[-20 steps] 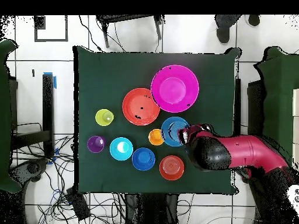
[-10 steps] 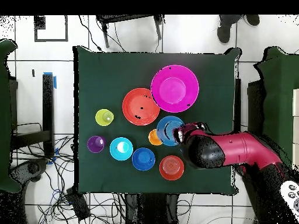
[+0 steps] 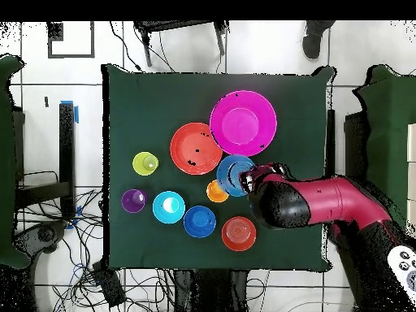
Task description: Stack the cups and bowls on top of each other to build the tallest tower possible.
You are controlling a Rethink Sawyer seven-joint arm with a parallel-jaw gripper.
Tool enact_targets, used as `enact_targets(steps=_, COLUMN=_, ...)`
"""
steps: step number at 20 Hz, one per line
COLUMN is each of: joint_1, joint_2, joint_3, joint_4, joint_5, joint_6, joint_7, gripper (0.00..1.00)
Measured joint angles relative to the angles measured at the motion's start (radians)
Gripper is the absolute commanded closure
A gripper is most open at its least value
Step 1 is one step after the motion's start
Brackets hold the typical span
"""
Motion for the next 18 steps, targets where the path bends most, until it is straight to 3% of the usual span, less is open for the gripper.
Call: enact_targets(steps=18, joint_1=0.024, joint_2=0.046, joint_3=-0.003, joint_4=-0.102, joint_5=0.021, joint_6=0.034, joint_7=0.000, gripper=1.00)
